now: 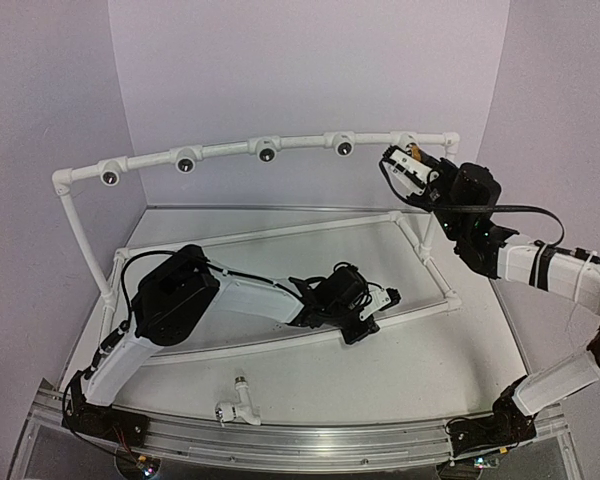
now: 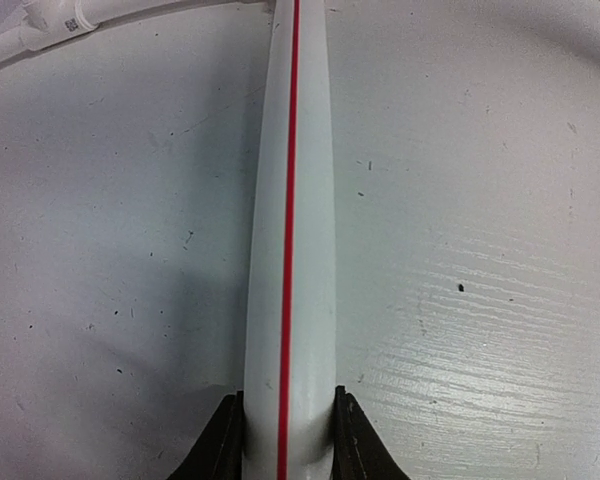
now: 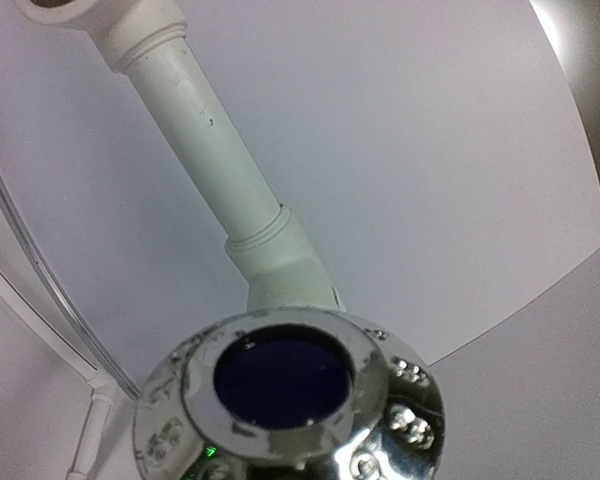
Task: Install the water faucets
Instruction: Screw the water faucet onto the adaptor.
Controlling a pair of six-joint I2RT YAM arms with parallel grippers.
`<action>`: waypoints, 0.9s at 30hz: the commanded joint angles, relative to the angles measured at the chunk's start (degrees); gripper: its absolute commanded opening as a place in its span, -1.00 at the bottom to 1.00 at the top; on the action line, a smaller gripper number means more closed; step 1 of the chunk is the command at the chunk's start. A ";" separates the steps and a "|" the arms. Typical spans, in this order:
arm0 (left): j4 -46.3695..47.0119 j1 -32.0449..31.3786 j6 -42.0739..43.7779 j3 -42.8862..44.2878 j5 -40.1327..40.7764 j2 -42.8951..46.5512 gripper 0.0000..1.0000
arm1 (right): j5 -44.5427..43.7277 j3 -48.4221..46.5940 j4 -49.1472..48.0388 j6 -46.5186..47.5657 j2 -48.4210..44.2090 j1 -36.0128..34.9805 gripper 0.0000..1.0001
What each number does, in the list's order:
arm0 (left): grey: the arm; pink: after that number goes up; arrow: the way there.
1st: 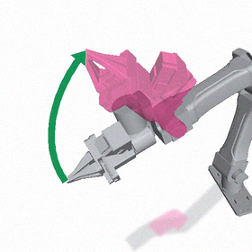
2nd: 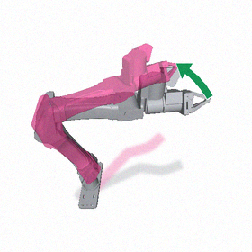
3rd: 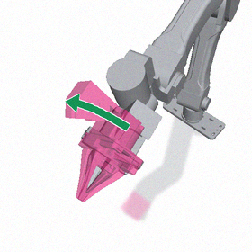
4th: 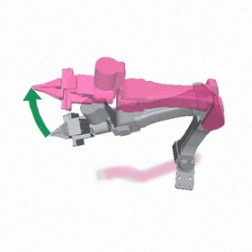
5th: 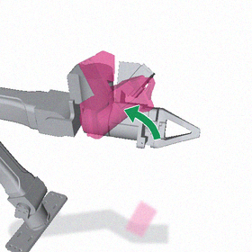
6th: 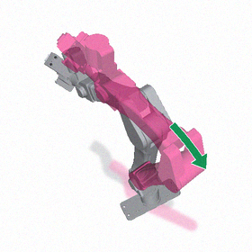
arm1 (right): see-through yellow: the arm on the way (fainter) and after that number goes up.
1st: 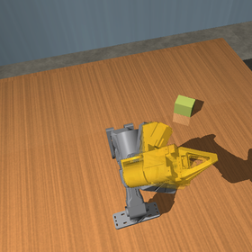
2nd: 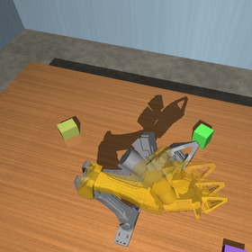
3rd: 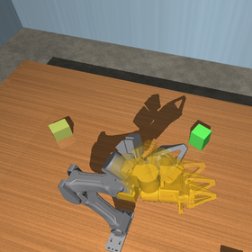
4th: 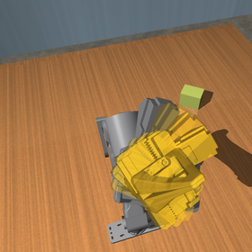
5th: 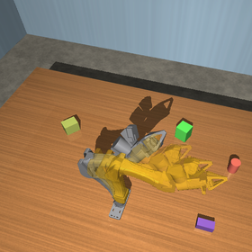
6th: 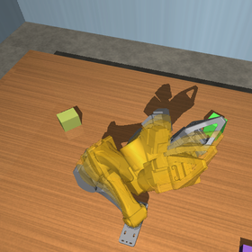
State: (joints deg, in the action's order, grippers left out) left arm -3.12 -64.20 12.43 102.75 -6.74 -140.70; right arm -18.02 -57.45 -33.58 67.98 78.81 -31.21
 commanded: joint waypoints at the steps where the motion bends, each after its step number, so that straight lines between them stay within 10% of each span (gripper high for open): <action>1: -15.18 -2.92 -2.55 -1.87 -0.49 -6.33 -1.00 | -6.07 -2.40 -4.83 -5.32 0.20 3.34 -1.00; 27: -16.75 -5.42 -2.29 -1.76 1.50 -7.33 -1.00 | -4.96 -4.84 -0.91 -16.87 0.65 3.81 -1.00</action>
State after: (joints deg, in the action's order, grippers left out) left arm -3.73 -65.09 12.64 104.66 -4.21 -141.82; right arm -17.81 -58.18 -32.16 56.31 78.85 -30.33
